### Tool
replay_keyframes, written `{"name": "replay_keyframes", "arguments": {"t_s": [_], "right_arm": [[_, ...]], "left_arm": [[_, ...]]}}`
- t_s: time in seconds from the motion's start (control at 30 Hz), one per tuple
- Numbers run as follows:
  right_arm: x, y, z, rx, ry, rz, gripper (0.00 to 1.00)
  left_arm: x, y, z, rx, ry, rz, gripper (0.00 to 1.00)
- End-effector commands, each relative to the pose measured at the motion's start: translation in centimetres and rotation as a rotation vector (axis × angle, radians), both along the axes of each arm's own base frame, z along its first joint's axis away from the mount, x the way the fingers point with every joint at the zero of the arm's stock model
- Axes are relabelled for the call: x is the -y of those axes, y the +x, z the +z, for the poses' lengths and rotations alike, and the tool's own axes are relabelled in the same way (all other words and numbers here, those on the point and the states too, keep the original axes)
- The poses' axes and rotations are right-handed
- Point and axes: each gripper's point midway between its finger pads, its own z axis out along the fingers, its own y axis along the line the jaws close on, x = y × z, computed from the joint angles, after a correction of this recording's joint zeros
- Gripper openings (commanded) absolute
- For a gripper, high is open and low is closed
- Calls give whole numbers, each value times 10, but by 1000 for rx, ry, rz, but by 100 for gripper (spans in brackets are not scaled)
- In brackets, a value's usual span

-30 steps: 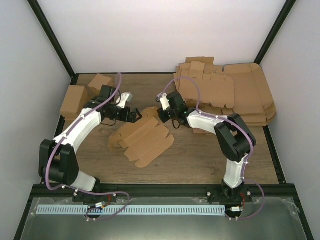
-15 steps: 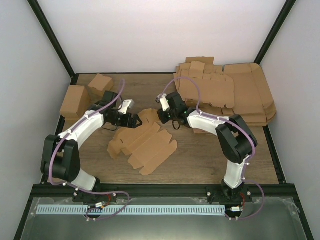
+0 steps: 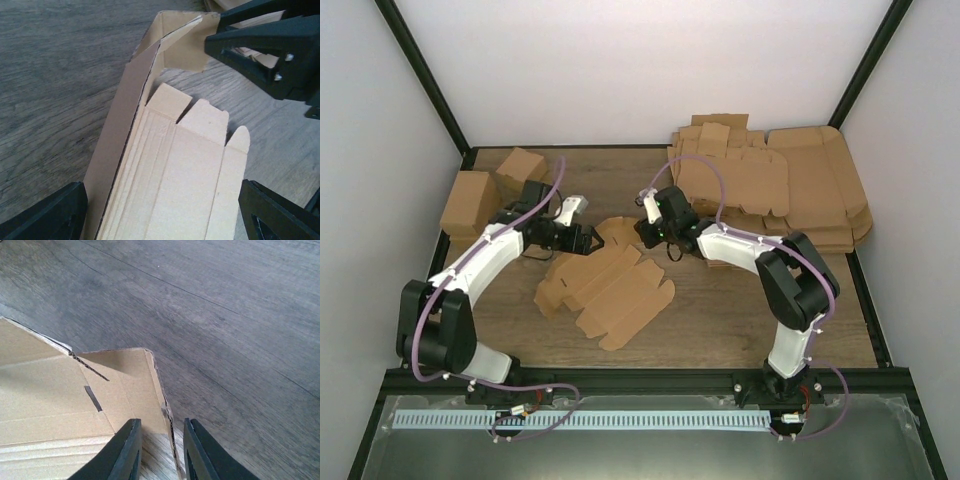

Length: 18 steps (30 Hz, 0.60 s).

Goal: Fold the paper box

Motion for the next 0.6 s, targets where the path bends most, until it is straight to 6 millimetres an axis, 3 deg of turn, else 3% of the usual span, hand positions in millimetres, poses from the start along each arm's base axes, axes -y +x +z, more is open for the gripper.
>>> {"name": "replay_keyframes", "arguments": {"t_s": [0.0,0.2,0.37,0.57], "right_arm": [[-1,2,8,21,26,-15,26],[0,4,5,23,20,-27,16],[6,-11,0,25,48,-19,4],[19,-25,-3,80,72,-18,1]], "left_arm": [[9,-7,18,27,-67,-45,86],[14,-14,22,12,-105,-69,83],[19,-19,25,-1,-144,-84,82],[11,-5,55,77,-115,-17,88]]}}
